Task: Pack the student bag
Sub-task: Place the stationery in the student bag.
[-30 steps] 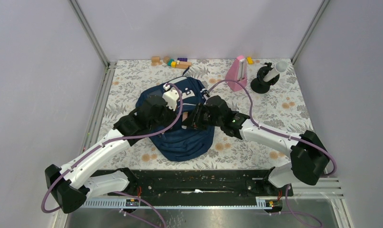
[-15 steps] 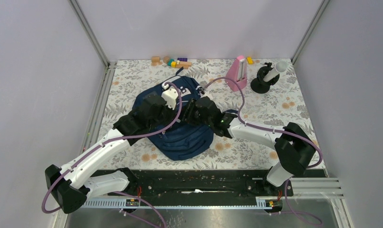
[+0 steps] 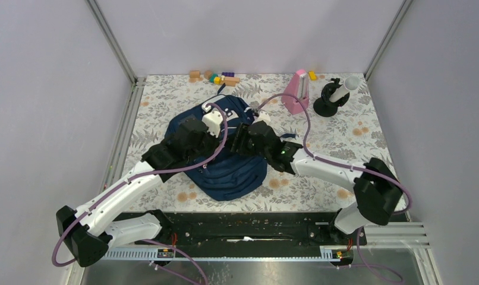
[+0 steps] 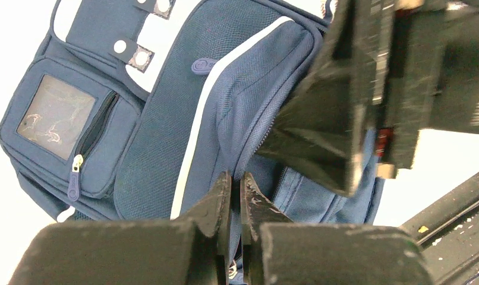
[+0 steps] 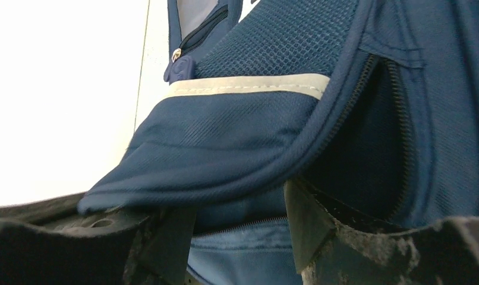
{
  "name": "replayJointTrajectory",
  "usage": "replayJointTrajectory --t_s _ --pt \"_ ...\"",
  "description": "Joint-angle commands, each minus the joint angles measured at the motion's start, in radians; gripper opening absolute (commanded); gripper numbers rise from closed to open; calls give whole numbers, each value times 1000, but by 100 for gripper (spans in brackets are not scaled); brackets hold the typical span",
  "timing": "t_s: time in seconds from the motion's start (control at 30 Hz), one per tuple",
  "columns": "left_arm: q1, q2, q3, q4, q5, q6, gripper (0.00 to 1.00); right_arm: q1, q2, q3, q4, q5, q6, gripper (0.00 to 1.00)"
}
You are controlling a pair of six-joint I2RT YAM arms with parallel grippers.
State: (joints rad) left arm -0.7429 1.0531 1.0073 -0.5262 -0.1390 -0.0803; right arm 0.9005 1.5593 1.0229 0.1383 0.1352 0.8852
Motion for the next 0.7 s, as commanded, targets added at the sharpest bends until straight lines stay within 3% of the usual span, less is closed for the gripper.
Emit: replayJointTrajectory --t_s 0.0,0.4,0.5,0.53,0.57,0.67 --pt "3 -42 34 70 -57 -18 0 9 -142 -33 -49 81 -104 62" --pt "13 -50 21 98 20 -35 0 9 -462 -199 -299 204 -256 67" --pt "13 -60 8 122 27 -41 0 9 -549 -231 -311 208 -294 75" --pt "14 -61 5 129 27 -44 0 9 -577 -238 -318 208 -307 93" --pt "14 -61 1 137 28 -49 0 8 -601 -242 -331 215 -317 99" --pt "13 -52 0 154 42 -62 0 9 -651 -231 -398 275 -321 100"
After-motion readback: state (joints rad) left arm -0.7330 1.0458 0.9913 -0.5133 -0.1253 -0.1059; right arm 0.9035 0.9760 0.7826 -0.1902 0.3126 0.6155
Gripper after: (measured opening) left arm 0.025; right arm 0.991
